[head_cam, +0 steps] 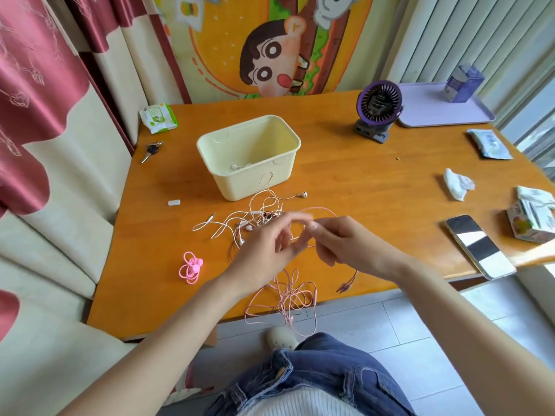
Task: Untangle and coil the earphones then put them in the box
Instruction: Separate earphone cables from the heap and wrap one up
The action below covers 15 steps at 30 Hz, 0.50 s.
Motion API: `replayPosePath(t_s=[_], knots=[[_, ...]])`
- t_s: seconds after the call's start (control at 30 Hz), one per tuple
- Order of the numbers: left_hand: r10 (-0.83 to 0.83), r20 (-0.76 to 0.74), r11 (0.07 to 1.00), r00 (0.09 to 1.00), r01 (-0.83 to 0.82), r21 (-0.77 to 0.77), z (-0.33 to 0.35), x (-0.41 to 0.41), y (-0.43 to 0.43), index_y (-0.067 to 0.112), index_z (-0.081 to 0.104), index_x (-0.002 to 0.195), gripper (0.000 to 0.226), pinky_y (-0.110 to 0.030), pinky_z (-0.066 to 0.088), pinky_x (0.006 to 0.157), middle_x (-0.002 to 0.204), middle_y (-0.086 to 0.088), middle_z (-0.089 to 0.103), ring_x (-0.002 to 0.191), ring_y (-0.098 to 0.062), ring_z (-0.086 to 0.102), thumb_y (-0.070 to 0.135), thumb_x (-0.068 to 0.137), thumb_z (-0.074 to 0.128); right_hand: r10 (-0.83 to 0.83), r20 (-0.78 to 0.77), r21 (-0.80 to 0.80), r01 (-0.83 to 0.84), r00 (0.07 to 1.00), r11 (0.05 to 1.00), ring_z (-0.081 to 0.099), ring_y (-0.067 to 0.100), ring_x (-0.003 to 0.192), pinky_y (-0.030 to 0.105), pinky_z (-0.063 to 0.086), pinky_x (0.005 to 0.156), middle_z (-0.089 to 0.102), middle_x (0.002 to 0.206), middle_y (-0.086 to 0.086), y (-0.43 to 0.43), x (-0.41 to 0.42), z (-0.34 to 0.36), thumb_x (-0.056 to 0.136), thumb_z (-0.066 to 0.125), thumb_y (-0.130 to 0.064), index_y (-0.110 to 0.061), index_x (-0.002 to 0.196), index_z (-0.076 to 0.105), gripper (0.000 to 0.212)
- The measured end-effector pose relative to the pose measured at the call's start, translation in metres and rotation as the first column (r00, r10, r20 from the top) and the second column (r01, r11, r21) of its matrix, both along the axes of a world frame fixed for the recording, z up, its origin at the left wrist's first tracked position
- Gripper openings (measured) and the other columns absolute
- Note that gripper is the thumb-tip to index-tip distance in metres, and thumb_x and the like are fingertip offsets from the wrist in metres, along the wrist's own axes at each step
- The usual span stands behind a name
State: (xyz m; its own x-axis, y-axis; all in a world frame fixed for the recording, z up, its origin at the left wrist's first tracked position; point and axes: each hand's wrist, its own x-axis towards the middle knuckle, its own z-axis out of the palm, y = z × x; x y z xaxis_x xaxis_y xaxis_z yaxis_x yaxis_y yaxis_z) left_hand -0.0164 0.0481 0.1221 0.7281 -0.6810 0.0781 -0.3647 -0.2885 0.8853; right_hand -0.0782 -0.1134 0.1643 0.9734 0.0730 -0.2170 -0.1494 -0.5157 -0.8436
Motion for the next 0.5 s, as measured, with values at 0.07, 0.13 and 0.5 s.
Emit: replayPosePath(t_s=[0.07, 0.13, 0.5], knots=[[-0.031, -0.004, 0.993, 1.0, 0.031, 0.111, -0.005, 0.002, -0.001, 0.026, 0.064, 0.095, 0.011, -0.034, 0.036, 0.057, 0.064, 0.002, 0.045, 0.058, -0.009, 0.04, 0.035, 0.089, 0.06, -0.095, -0.012, -0.032, 0.094, 0.995, 0.995, 0.029, 0.005, 0.04, 0.017, 0.026, 0.046, 0.041, 0.041, -0.01, -0.011, 0.0, -0.006, 0.1, 0.036, -0.033, -0.007, 0.08, 0.067, 0.045], [-0.029, -0.06, 0.975, 0.998, 0.041, 0.218, -0.011, 0.004, 0.007, 0.025, 0.063, 0.094, 0.009, -0.029, 0.037, 0.058, 0.06, 0.01, 0.049, 0.056, -0.008, 0.044, 0.032, 0.09, 0.06, -0.265, 0.012, -0.095, 0.265, 0.964, 0.96, 0.03, 0.006, 0.04, 0.019, 0.025, 0.045, 0.039, 0.046, -0.009, -0.033, -0.002, -0.019, 0.1, 0.037, -0.031, -0.019, 0.07, 0.064, 0.042], [-0.105, -0.3, 0.985, 0.948, 0.057, -0.164, 0.026, -0.001, 0.002, 0.009, 0.058, 0.085, 0.028, -0.019, 0.024, 0.047, 0.05, 0.01, 0.031, 0.048, -0.008, 0.027, 0.031, 0.095, 0.044, -0.03, 0.027, -0.265, 0.037, 0.999, 0.963, 0.041, 0.013, 0.129, 0.017, 0.026, 0.103, 0.044, 0.141, 0.003, -0.01, -0.012, -0.056, 0.093, 0.051, -0.006, -0.012, 0.139, 0.036, 0.048]])
